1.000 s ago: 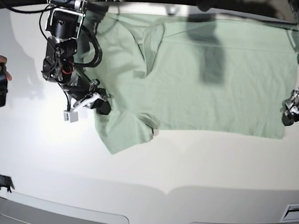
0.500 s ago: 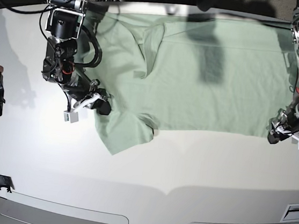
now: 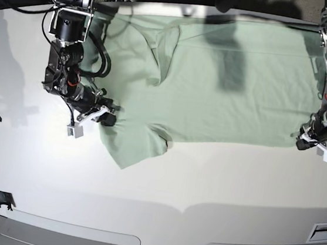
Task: Fold the T-shirt properly
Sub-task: 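Reach left gripper to the other hem corner and grasp, then lift the hem with both grippers and fold it onto the collar edge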
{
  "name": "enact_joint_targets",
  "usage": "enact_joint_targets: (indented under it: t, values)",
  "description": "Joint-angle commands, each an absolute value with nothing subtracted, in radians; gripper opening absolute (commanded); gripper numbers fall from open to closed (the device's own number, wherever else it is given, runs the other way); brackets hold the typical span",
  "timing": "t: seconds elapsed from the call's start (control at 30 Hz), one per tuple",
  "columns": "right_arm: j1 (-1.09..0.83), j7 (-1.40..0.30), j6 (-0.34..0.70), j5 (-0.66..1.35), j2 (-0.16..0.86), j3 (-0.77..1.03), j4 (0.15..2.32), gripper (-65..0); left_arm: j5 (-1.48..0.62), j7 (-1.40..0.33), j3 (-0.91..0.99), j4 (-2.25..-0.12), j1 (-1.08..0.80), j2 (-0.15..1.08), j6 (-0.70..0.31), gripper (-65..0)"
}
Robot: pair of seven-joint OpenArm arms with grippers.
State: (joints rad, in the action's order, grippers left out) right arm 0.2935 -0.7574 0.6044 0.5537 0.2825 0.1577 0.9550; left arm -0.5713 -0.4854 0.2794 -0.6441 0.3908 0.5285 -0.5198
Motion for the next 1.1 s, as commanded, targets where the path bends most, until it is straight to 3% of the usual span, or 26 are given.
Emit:
enact_joint_targets:
  t: [0.0, 0.2, 0.57, 0.83, 1.07]
  values:
    - [0.318, -0.758, 0.622, 0.579, 0.294, 0.16, 1.011, -65.0, -0.591, -0.5, 0.281, -0.677, 0.415, 0.556, -0.543, -65.0]
    - [0.23, -0.87, 0.622, 0.622, 0.294, 0.16, 1.269, -65.0, -0.767, -0.655, 0.282, -0.847, 0.337, 0.589, -0.574, -65.0]
    - [-0.067, -1.042, 0.621, 0.64, 0.294, 0.276, 1.713, -65.0, -0.78, -0.719, 0.441, -1.338, -0.023, 0.604, -0.539, -65.0]
    - [-0.204, -1.19, 0.622, 0.852, 0.294, 0.426, 1.76, -65.0, -0.78, -0.785, 0.508, -1.454, -0.187, 0.603, -0.54, -65.0]
    - [-0.247, -1.21, 0.622, 0.868, 0.294, 0.443, 1.76, -65.0, -0.775, -0.787, 0.508, -1.453, -0.253, 0.599, -0.54, -65.0]
